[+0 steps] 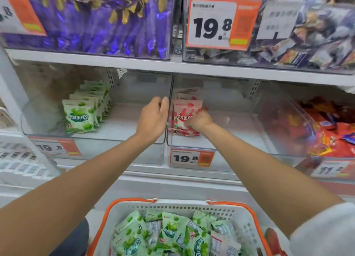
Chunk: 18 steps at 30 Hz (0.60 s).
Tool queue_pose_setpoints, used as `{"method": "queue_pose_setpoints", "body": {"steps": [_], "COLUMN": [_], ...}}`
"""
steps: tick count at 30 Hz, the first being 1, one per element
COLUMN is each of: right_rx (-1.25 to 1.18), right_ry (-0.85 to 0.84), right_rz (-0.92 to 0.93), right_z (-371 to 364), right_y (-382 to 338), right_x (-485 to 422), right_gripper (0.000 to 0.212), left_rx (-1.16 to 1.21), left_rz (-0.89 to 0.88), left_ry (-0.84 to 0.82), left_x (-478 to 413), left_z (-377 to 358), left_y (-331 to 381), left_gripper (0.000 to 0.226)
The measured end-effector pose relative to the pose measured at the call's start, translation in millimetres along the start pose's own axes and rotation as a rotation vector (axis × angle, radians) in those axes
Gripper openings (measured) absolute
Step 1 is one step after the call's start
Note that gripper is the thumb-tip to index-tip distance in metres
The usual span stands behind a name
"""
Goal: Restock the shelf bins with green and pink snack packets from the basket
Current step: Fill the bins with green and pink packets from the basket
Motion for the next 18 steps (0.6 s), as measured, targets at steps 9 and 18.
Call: {"method": "queue_pose_setpoints", "body": {"steps": [9,18], "right_rx": [0.037,-0.105], "right_ry": [-0.038,0.010], "right_rz": [-0.117,-0.130], "right_z": [0.1,8.0], "right_y": [10.7,10.5], "right_x": [7.8,0.6], "right_gripper": [0.072,0.055], "left_rx": [0.049,0.035], "left_rz": [0.013,-0.003], "left_ry": [-0.005,0.004], "left_x": [1.7,1.0], "left_z": [0.5,0.3], "left_y": [-0.5,-2.3], "left_gripper": [0.040,0.040]}}
Point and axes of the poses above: each hand's wrist, its own x-axis away from the middle knuckle, its own z-axis out of the back of the hand, y = z × x, the point moved 3 cm from there along -x, towards the middle knuckle, and after that the axes turned 15 degrees about y, right-handed, at the moved point
